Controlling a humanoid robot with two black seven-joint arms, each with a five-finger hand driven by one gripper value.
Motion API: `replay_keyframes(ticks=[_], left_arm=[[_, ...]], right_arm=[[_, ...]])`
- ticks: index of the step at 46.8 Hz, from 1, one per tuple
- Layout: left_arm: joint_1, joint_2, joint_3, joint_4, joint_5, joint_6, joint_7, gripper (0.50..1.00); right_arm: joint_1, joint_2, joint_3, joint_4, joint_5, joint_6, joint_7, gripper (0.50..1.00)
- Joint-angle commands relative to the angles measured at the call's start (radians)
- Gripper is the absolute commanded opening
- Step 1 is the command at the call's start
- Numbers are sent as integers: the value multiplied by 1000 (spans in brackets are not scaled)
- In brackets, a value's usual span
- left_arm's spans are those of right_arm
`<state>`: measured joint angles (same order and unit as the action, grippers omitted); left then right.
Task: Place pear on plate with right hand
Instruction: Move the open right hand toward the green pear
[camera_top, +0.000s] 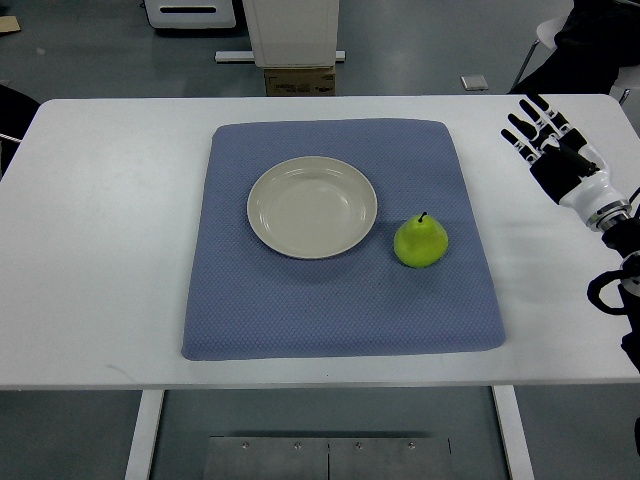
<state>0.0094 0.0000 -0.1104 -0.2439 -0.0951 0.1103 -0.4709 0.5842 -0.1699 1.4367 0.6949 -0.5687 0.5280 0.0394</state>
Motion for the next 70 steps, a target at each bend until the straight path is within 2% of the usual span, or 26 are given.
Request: replay_keyframes(ticks=[1,8,23,39,58,70], left_arm=[[0,0,0,0,0,0,0,1000],[0,0,0,0,0,0,0,1000],[0,0,0,0,0,0,0,1000],[0,0,0,0,0,0,0,1000],[0,0,0,0,0,0,0,1000],[0,0,0,0,0,0,0,1000]], right_arm=[[-1,0,-12,-3,-2,-26,7,1000],[-6,9,-30,3,-2,-92,19,1000],[-47,7,-53,100,-17,-88,20,1000],[-90,-8,-102,159,-123,-89,73,987],[-113,-86,-272,232,-152,-92,200,985],[-110,-143,-415,235,-152,-94,309,983]])
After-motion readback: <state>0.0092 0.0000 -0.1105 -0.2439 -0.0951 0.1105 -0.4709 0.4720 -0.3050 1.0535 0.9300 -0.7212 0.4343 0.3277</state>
